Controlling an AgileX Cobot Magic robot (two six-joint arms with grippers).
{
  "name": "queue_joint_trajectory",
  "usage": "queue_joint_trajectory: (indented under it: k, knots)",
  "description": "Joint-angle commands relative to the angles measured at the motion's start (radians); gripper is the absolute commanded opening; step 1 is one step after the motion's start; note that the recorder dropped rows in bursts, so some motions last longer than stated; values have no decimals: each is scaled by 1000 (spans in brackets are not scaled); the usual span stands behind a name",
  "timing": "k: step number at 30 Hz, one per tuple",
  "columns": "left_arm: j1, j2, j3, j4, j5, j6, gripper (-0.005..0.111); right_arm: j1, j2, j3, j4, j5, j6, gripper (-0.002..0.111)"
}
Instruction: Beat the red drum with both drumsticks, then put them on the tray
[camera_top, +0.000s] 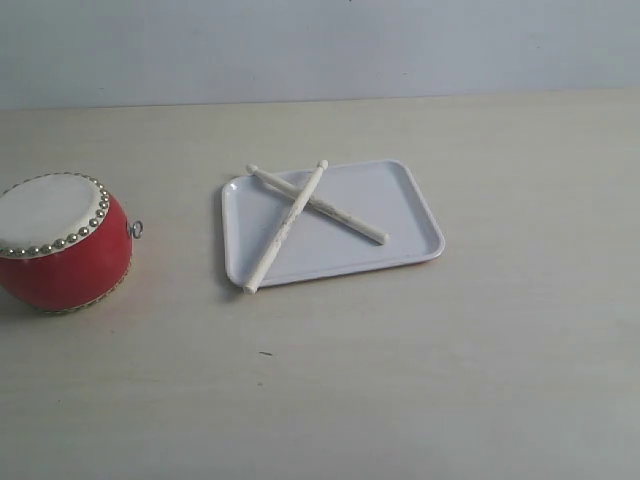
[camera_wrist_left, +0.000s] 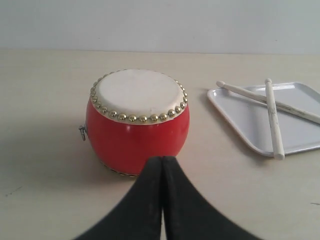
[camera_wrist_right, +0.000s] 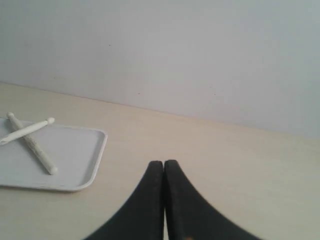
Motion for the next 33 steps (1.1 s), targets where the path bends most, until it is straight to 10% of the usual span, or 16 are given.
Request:
queue_joint_trajectory:
  k: [1, 33]
  knots:
    - [2, -4, 3, 5, -3, 4, 0, -4, -4, 4, 69, -5, -9, 0]
    - [82, -4, 3, -4, -1, 2, 0, -4, -4, 4, 9, -5, 237, 0]
